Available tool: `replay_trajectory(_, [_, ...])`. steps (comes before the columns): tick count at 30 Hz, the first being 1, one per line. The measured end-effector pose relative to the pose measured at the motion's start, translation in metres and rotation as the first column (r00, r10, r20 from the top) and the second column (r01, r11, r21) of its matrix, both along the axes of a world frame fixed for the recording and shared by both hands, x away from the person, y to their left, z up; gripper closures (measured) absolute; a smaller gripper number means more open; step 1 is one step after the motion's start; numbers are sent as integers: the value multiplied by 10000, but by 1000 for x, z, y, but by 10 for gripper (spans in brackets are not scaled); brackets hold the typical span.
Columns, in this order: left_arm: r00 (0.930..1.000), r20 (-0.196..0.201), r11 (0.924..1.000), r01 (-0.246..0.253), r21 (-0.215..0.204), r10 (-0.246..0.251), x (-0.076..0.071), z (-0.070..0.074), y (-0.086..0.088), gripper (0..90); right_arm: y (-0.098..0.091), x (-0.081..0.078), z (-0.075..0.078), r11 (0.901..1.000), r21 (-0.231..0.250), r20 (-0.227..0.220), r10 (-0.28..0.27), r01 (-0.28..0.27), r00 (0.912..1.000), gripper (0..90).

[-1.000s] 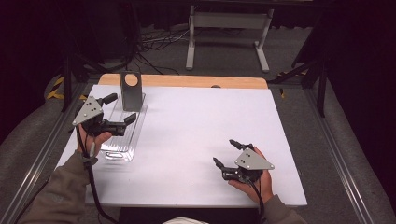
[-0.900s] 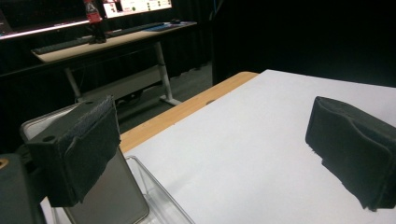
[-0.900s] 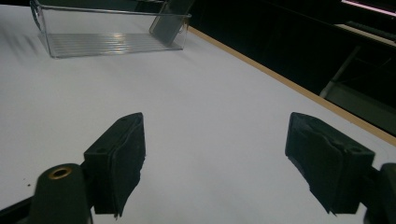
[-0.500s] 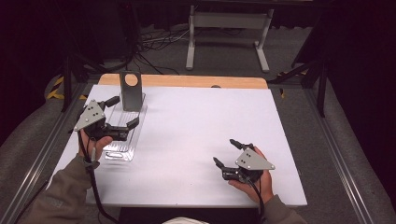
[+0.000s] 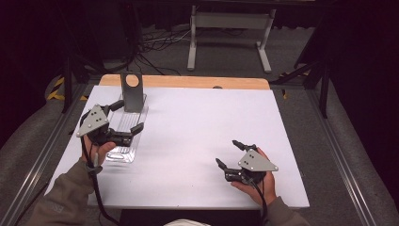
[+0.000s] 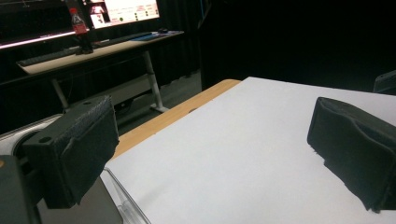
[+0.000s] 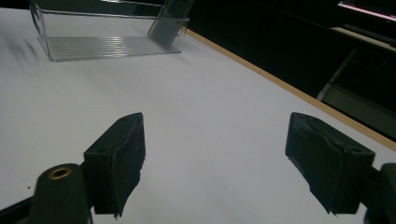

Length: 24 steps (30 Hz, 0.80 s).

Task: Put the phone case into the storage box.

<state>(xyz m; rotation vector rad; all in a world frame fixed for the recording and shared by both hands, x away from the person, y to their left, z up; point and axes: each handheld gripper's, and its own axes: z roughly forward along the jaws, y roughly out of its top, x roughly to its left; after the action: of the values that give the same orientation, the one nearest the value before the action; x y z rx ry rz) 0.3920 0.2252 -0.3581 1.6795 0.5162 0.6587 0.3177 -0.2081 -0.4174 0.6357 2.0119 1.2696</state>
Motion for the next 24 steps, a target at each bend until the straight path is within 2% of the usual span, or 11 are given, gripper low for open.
replay_trajectory(13, [9984,47,9984,566,-4,-566,-13,-1,-11,30,1,-2,2,10000,7,89,3,-3,10000,211])
replay_trajectory(16, [9987,54,9986,510,-148,-509,-15,-1,-13,40,1,-2,3,10000,25,92,1,-1,10000,211])
replay_trajectory(24, [9981,-47,9981,614,-24,-614,-19,-2,-18,54,0,-3,4,10000,45,108,20,-21,9999,211])
